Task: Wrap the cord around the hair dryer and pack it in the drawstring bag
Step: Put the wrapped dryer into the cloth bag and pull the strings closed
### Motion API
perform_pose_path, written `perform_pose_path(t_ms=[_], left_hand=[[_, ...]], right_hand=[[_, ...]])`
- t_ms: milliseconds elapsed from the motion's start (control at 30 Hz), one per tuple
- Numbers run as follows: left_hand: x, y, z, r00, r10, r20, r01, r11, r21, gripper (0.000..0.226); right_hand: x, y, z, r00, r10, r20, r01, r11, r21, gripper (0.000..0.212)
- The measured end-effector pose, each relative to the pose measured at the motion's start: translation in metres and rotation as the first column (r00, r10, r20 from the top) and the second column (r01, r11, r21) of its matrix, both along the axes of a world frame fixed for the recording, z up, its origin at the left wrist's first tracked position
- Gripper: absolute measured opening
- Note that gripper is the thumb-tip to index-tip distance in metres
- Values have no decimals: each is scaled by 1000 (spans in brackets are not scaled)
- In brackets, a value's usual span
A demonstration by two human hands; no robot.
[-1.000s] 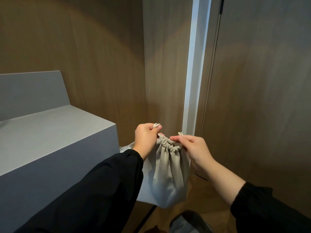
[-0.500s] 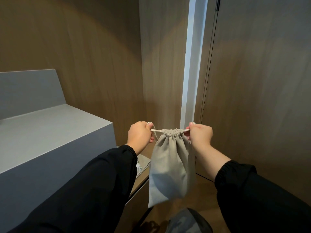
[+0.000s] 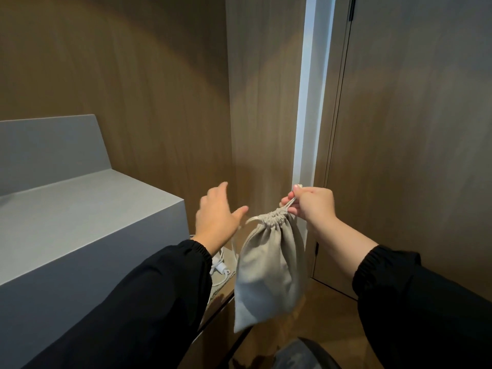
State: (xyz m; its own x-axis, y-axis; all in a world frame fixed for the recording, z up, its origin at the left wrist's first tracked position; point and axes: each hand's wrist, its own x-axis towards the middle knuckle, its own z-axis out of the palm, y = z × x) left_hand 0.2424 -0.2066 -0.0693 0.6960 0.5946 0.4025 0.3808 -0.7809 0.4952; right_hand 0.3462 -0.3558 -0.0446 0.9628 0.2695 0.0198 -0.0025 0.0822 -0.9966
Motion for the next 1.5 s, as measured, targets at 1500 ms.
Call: perform_pose_path(t_ms=[1500], left_hand=[[174, 88, -4, 915, -327, -236, 227, 901, -370, 24]], right_hand=[[182, 95, -70, 895, 359, 264, -134, 781, -610, 22]])
